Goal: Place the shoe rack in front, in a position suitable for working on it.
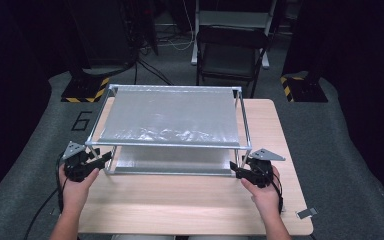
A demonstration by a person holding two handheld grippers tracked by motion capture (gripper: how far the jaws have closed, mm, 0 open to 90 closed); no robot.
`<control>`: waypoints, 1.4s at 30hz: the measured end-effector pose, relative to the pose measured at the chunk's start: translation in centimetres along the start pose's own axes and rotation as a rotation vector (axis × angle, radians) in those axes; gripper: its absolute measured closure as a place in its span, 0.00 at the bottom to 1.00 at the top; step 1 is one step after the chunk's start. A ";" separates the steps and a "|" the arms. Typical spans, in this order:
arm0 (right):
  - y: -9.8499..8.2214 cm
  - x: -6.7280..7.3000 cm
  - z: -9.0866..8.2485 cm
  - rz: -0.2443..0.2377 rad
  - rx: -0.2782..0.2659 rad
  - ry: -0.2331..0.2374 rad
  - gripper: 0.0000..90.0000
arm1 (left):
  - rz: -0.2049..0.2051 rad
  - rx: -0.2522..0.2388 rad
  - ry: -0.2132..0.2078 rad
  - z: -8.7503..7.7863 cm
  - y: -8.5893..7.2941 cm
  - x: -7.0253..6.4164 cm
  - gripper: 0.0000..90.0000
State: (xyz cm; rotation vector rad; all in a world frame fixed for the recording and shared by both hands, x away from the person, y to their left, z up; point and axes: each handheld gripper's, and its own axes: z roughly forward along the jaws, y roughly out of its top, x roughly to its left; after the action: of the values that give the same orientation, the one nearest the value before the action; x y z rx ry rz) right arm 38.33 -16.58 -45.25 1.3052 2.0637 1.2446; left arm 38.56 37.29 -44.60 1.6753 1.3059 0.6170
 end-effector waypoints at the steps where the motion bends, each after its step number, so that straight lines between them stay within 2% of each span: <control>1: 0.0 0.2 0.1 0.000 -0.004 -0.008 0.45 | 0.005 0.000 0.006 0.0 0.0 -0.1 0.50; 8: -0.2 0.6 0.0 -0.014 -0.005 -0.019 0.44 | 0.003 -0.001 0.004 -0.2 -0.1 0.0 0.49; 11: -0.2 0.9 0.0 -0.005 -0.009 -0.022 0.43 | 0.000 -0.008 0.010 -0.2 -0.2 0.0 0.48; 24: -0.9 1.8 -0.5 -0.002 -0.014 -0.006 0.42 | 0.001 -0.010 0.011 -0.6 -0.5 0.2 0.47; 32: -1.5 2.9 -1.1 -0.018 -0.016 0.019 0.41 | -0.005 -0.021 0.025 -1.0 -0.7 0.5 0.47; 34: -1.7 3.1 -1.2 -0.026 -0.013 0.020 0.41 | -0.003 -0.010 0.021 -1.1 -0.7 0.6 0.47; 37: -2.0 3.4 -1.5 -0.024 -0.022 0.028 0.41 | -0.006 -0.025 0.033 -1.2 -0.9 0.7 0.47; 38: -2.2 3.5 -1.5 -0.030 -0.023 0.031 0.41 | -0.005 -0.012 0.024 -1.3 -0.8 0.8 0.47; 42: -2.8 3.8 -1.7 -0.023 -0.020 0.049 0.41 | -0.006 -0.011 0.025 -1.5 -0.9 0.9 0.47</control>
State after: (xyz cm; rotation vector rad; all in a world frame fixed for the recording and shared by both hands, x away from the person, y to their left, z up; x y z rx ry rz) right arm 33.87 -14.56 -46.23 1.2500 2.0880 1.2960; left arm 37.17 38.69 -44.79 1.6587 1.3226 0.6418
